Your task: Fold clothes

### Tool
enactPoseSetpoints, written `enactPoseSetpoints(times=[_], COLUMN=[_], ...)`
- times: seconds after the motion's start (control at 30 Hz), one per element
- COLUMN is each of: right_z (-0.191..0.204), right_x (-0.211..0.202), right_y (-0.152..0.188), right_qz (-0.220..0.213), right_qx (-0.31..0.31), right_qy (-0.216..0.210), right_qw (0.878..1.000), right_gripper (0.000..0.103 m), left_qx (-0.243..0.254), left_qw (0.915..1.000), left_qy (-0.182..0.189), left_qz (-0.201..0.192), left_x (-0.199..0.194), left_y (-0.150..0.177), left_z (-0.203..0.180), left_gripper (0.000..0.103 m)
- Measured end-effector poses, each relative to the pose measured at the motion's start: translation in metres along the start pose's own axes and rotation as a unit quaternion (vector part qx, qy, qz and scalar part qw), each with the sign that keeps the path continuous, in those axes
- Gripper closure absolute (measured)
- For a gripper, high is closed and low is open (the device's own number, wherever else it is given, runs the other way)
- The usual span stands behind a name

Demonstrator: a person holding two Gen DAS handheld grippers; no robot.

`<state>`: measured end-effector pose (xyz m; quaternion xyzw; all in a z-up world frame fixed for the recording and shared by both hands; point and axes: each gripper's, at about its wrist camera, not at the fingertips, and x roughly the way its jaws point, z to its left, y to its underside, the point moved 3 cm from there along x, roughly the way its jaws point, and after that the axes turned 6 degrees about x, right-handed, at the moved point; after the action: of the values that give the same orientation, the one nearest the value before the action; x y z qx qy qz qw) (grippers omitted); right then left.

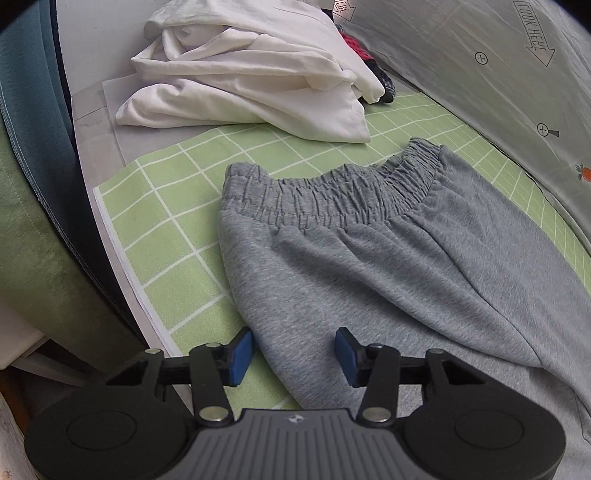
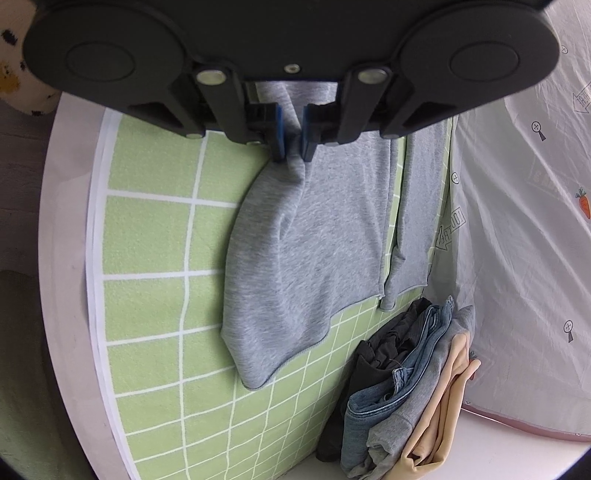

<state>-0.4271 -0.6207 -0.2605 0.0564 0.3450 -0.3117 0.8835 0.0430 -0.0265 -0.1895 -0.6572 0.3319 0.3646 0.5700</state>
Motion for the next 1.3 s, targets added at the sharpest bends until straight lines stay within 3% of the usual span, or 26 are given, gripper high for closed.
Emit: enactPoseSetpoints(times=[0.03,0.2,0.4,0.67,0.9,1.1,1.13,1.17,1.23,1.3], right_z=[0.000,0.007,0.025,0.089,0.141,0.114,0.109,0.106,0.101,0.097], right_x=[0.000,-0.003,-0.004,0.005,0.030,0.048,0.046,0.044,0.037,0.032], right_y=[0.000,0.001,-0.002,-0.023,-0.031,-0.021,-0.019,-0.017,-0.012,-0.008], right_qz=[0.000,-0.001,0.002,-0.020,-0.016,-0.007,-0.010,-0.014,-0.024,-0.029], right_qx=[-0.001,-0.001,0.034,0.020,-0.072,-0.070,-0.073,-0.079,-0.096,-0.119], right_qy=[0.002,-0.001,-0.053,-0.128,-0.098,-0.023,-0.013,-0.004,0.013,0.031], right_qw=[1.000,1.000,0.998,0.991,0.992,0.997,0.997,0.997,0.995,0.992], right_gripper=[0.095,0.096,0.096,0.101,0.101,0.083,0.072,0.050,0.025,0.020], left_qx=[-0.003,-0.017,-0.012,0.028,0.042,0.019,0.017,0.018,0.028,0.039], left_qw=[1.0000,0.9991,0.9960,0.9882,0.9849,0.9909,0.9917,0.9923,0.9931,0.9934], left_qy=[0.007,0.028,0.057,0.086,0.097,0.090,0.090,0.089,0.083,0.075], left_qz=[0.001,-0.028,-0.068,-0.123,-0.137,-0.098,-0.091,-0.085,-0.078,-0.077], left_x=[0.000,-0.012,-0.031,-0.043,-0.029,-0.005,-0.001,0.002,0.006,0.007], left_y=[-0.001,-0.011,-0.041,-0.084,-0.114,-0.100,-0.097,-0.094,-0.089,-0.084], left_z=[0.000,-0.002,-0.022,-0.072,-0.116,-0.122,-0.121,-0.121,-0.121,-0.121], left_gripper=[0.102,0.101,0.101,0.102,0.102,0.101,0.101,0.101,0.101,0.101])
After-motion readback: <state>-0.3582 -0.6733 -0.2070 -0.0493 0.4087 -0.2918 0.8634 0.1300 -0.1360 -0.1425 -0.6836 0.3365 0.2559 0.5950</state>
